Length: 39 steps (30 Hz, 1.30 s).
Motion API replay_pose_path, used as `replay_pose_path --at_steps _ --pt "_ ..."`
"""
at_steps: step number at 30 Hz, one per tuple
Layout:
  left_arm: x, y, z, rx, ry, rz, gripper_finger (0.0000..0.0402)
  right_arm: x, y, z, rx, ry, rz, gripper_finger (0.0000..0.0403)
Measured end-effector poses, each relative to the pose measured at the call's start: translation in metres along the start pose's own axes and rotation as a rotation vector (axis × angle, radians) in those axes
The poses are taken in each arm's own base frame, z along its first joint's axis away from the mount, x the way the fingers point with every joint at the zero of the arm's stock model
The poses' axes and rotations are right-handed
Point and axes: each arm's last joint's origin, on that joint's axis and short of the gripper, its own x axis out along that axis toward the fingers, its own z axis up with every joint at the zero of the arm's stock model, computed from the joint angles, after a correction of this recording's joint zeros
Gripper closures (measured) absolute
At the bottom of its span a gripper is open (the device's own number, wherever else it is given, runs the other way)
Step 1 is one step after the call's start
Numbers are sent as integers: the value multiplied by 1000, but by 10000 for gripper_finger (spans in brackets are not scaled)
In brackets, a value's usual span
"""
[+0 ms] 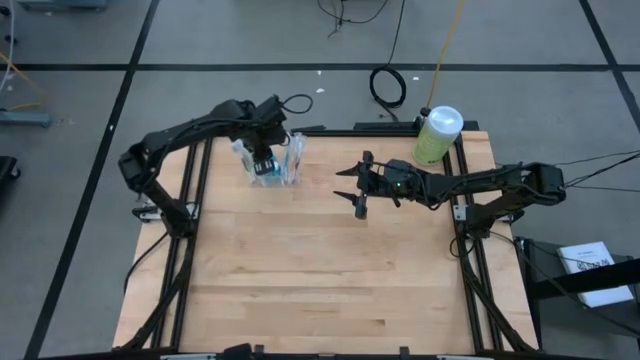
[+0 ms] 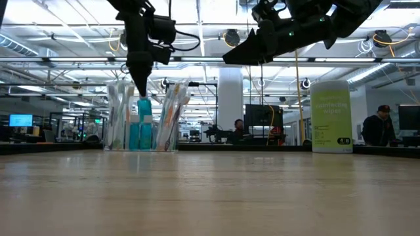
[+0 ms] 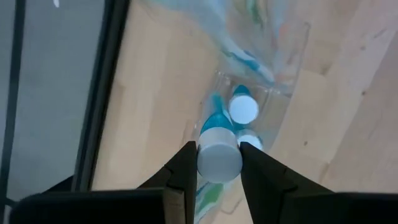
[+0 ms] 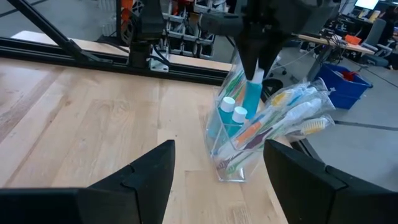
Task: Pick & Place toothbrushing station
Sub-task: Put the blue mouthwash into the transparent organizer
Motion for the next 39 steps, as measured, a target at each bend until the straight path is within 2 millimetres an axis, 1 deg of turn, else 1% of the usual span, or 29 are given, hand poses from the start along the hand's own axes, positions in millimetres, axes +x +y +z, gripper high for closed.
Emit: replay_pose_path --at_steps 6,12,17,32,39 --pt "10 0 3 25 26 -25 305 0 0 0 -13 2 0 165" --pt "18 -1 6 41 27 -89 305 0 0 0 -14 2 0 165" --pt "26 -1 8 43 52 -93 305 0 0 0 -14 2 0 165" --pt "67 0 16 99 166 -117 305 0 1 0 -12 2 3 165" --pt "70 -1 17 161 170 -126 304 0 1 0 -12 3 7 165"
